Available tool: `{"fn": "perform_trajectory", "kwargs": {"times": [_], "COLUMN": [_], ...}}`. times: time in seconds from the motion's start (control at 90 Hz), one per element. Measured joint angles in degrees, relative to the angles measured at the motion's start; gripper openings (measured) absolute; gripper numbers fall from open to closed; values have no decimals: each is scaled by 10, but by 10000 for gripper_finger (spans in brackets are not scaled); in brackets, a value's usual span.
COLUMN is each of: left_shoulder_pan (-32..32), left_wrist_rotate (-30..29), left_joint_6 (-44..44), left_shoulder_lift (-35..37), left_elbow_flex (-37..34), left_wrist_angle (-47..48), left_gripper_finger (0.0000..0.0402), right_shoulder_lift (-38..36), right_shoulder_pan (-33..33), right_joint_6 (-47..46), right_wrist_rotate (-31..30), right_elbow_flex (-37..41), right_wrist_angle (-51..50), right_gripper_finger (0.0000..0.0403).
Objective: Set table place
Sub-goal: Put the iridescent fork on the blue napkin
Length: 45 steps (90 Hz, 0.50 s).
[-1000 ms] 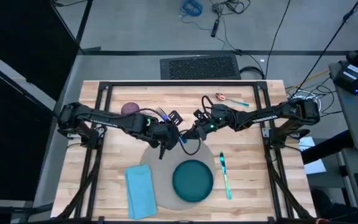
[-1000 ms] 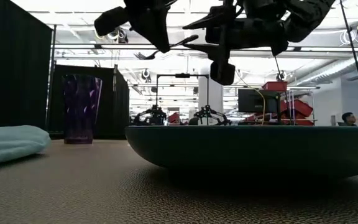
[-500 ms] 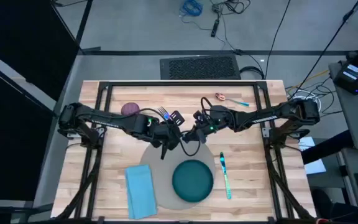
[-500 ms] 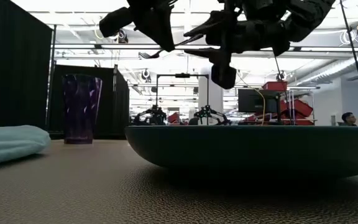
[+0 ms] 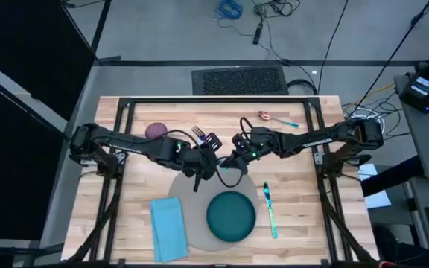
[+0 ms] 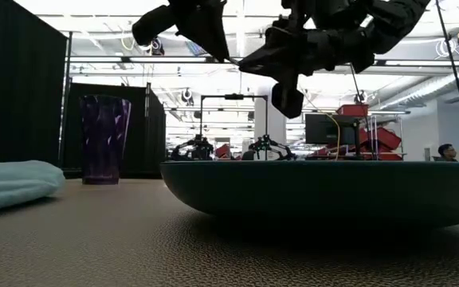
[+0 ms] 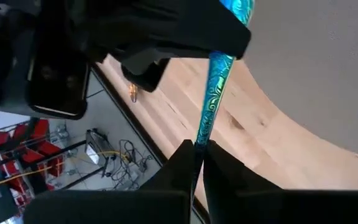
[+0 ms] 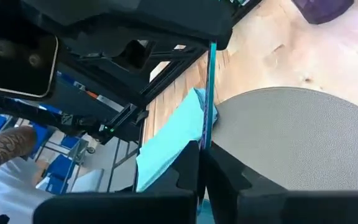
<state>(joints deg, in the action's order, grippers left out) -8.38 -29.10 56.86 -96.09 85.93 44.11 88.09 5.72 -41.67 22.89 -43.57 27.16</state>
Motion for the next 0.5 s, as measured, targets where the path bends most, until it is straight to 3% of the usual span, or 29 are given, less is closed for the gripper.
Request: {"fn": "perform_trajectory", "kwargs": {"times": [0.211, 0.333, 0.5], "left_shoulder_pan": [7, 7, -6], "left_wrist_rotate": [-49, -99, -184], "left_joint_6": [-21, -96, -150], "left_shoulder_lift": [0, 0, -1], "left_elbow_flex": [0, 0, 0], "left_wrist_angle": [-30, -60, -59], "left_gripper_finger": [91, 138, 159], "right_shoulder_lift": [0, 0, -1], "right_shoulder_pan": [-1, -4, -5], "right_joint_6": [6, 21, 73], "right_wrist_rotate": [-16, -37, -84], "right_elbow_flex": [0, -1, -2], "right_wrist_angle": [10, 15, 17], "right_gripper_finger": [0, 0, 0]}}
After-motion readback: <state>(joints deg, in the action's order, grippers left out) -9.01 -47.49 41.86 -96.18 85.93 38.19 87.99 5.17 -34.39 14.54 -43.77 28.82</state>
